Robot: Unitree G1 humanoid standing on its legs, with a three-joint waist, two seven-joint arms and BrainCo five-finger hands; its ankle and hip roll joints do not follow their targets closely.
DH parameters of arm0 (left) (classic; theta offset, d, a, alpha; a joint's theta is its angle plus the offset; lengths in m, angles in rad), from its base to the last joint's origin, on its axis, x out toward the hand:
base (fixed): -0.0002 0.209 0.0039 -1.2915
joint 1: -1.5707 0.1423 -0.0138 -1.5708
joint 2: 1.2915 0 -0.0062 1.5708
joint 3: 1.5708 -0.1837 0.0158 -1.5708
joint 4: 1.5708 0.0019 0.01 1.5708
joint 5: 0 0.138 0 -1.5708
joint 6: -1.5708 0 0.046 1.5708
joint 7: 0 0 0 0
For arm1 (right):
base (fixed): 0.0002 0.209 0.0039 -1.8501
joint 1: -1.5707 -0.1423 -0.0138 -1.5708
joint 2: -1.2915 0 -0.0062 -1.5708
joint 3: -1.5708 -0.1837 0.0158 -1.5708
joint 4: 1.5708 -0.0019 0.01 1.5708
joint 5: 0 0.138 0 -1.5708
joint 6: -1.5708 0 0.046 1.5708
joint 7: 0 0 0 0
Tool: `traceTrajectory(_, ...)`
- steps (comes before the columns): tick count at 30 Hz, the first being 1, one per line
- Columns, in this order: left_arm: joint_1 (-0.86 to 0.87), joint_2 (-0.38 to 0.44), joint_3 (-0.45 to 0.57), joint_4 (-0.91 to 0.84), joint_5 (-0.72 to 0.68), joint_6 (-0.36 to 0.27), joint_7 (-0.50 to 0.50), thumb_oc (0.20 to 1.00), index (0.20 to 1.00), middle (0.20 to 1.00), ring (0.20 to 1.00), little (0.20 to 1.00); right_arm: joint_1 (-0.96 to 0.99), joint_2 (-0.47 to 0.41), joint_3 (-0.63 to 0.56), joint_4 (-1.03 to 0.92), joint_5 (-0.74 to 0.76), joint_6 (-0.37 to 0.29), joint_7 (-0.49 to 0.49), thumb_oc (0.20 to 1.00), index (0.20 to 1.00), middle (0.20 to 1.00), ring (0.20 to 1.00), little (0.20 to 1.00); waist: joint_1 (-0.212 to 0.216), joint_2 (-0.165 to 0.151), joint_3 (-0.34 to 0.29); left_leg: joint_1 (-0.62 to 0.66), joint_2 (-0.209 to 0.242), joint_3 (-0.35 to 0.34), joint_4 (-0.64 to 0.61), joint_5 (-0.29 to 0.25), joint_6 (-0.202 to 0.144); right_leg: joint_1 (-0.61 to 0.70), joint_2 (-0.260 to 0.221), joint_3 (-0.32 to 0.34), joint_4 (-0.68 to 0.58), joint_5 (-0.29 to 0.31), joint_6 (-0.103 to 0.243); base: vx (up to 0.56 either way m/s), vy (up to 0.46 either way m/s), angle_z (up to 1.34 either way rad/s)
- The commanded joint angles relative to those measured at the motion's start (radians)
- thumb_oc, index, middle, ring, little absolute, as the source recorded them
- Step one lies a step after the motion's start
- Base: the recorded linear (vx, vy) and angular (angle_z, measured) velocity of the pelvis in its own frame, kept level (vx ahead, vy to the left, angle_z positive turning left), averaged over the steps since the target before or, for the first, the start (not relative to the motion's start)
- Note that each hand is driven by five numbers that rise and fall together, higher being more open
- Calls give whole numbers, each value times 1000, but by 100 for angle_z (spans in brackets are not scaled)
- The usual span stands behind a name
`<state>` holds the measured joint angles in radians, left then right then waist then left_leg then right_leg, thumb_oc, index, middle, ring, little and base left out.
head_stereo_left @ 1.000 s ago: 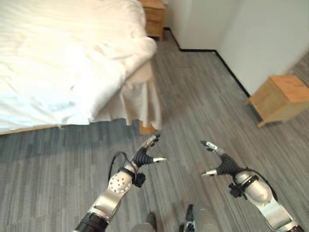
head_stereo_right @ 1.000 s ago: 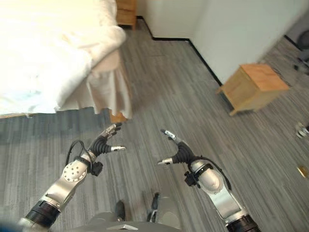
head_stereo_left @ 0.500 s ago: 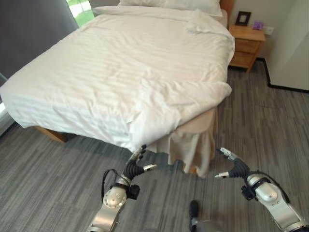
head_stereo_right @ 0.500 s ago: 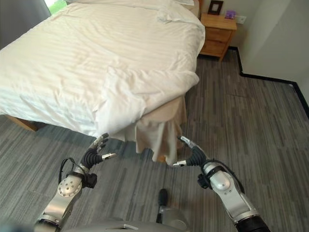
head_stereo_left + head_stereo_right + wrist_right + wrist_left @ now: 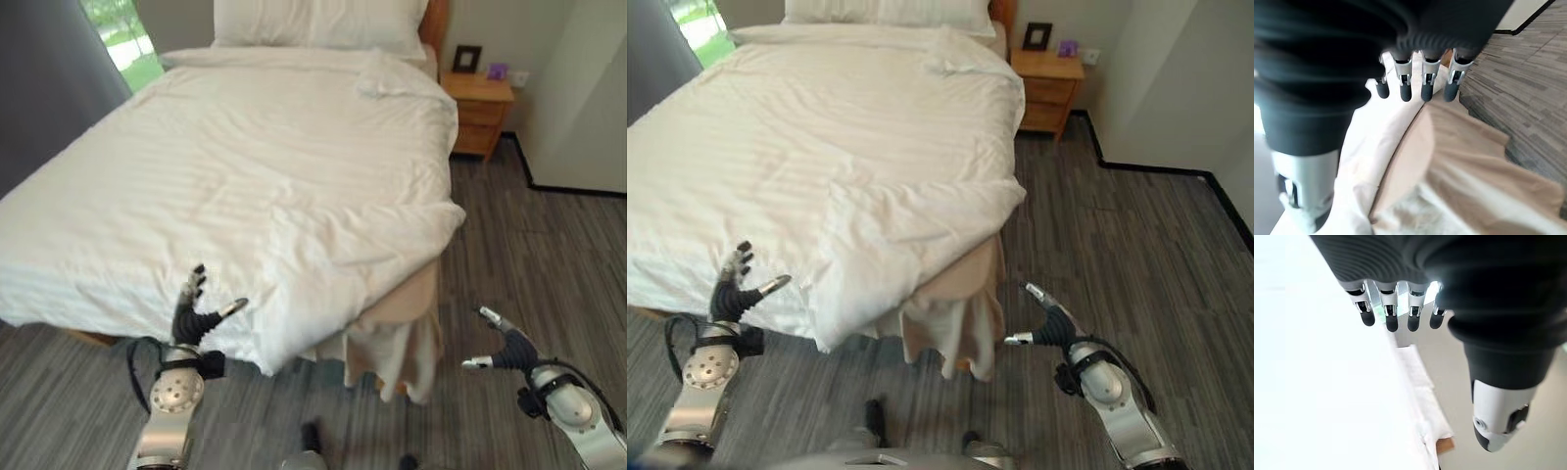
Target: Making the bed.
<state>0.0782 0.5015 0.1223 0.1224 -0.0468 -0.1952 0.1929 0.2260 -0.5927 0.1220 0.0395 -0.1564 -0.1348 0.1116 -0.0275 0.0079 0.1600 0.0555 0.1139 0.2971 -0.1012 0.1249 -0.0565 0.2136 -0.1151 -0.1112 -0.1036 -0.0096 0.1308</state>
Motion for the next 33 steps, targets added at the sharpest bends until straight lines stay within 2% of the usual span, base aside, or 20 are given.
traceTrajectory(1, -99, 51, -42, 13, 105, -48, 3, 1000, 1000, 1000, 1000, 1000, -39, -11, 16, -67, 2, -39, 16, 1000, 1000, 1000, 1000, 1000, -6, -5, -31, 53, 31, -9, 14, -115, -32, -57, -42, -97, 16, -39, 12, 44, 46, -14)
traceTrajectory(6, -260, 71, -152, 105, 159, -32, -3, 1000, 1000, 1000, 1000, 1000, -34, -4, 49, -75, 7, -40, 34, 1000, 1000, 1000, 1000, 1000, -52, -3, -39, 68, 17, 27, 14, -142, -24, -75, -60, -66, 16, -19, 35, 65, 60, -17)
traceTrajectory(11, -445, 61, -298, 322, 199, 8, -7, 1000, 1000, 1000, 1000, 1000, 8, -6, 57, -77, 6, -40, 42, 1000, 1000, 1000, 1000, 1000, -114, -3, -55, 77, 9, 82, 14, -161, -17, -111, -75, -28, 16, 3, 56, 50, 48, -51)
traceTrajectory(12, -449, 60, -300, 325, 199, 6, -6, 1000, 1000, 1000, 1000, 1000, 8, -6, 55, -78, 6, -40, 42, 1000, 1000, 1000, 1000, 1000, -111, -3, -55, 74, 10, 83, 14, -157, -17, -115, -74, -26, 16, 7, 55, 31, 34, -25)
traceTrajectory(14, -523, 50, -337, 461, 193, 29, -2, 1000, 1000, 1000, 1000, 1000, 27, -17, 50, -80, 6, -42, 41, 1000, 1000, 1000, 1000, 1000, -134, -1, -59, 74, 6, 99, 14, -162, -16, -130, -78, -14, 16, 15, 62, 41, 45, -36)
traceTrajectory(15, -597, 27, -359, 636, 166, 49, 4, 1000, 1000, 1000, 1000, 1000, 46, -26, 53, -79, 6, -45, 42, 1000, 1000, 1000, 1000, 1000, -158, -2, -63, 79, 2, 112, 14, -170, -16, -138, -80, 0, 16, 19, 69, 74, 57, -39)
traceTrajectory(16, -645, 26, -375, 733, 174, 60, 17, 1000, 1000, 1000, 1000, 1000, 52, -34, 54, -81, 5, -48, 41, 1000, 1000, 1000, 1000, 1000, -172, -1, -63, 79, 2, 120, 14, -172, -16, -144, -80, 6, 16, 22, 71, 60, 42, -33)
traceTrajectory(17, -648, 25, -377, 737, 174, 58, 17, 1000, 1000, 1000, 1000, 1000, 52, -33, 53, -81, 5, -48, 41, 1000, 1000, 1000, 1000, 1000, -170, -1, -63, 79, 2, 121, 14, -172, -16, -145, -80, 6, 16, 22, 71, 33, 33, -42)
traceTrajectory(18, -757, 37, -404, 935, 213, 89, 56, 1000, 1000, 1000, 1000, 1000, 66, -58, 51, -101, 6, -66, 33, 1000, 1000, 1000, 1000, 1000, -197, -1, -63, 73, 2, 139, 14, -173, -18, -167, -80, 20, 16, 31, 79, 21, 16, -43)
traceTrajectory(20, -791, 33, -397, 1052, 240, 109, 87, 1000, 1000, 1000, 1000, 1000, 70, -74, 55, -110, 4, -80, 28, 1000, 1000, 1000, 1000, 1000, -209, -1, -63, 64, 5, 154, 14, -172, -19, -186, -77, 29, 16, 34, 83, 28, 9, -35)
traceTrajectory(24, -794, 59, -339, 1063, 198, 108, 156, 1000, 1000, 1000, 1000, 1000, 94, -86, 51, -123, -10, -89, 14, 1000, 1000, 1000, 1000, 1000, -208, -1, -65, 63, 11, 161, 14, -172, -22, -195, -75, 25, 16, 34, 84, 26, -12, -9)
traceTrajectory(31, -760, 91, -317, 1034, 200, 100, 212, 1000, 1000, 1000, 1000, 1000, 104, -92, 63, -125, -21, -98, 7, 1000, 1000, 1000, 1000, 1000, -197, -1, -65, 67, 14, 147, 14, -170, -25, -180, -74, 6, 16, 28, 79, 15, -11, 3)
traceTrajectory(33, -743, 122, -312, 1041, 230, 111, 226, 1000, 1000, 1000, 1000, 1000, 104, -92, 63, -132, -17, -109, 4, 1000, 1000, 1000, 1000, 1000, -190, 0, -65, 65, 13, 141, 14, -171, -25, -177, -72, -2, 16, 26, 79, 36, -13, 12)
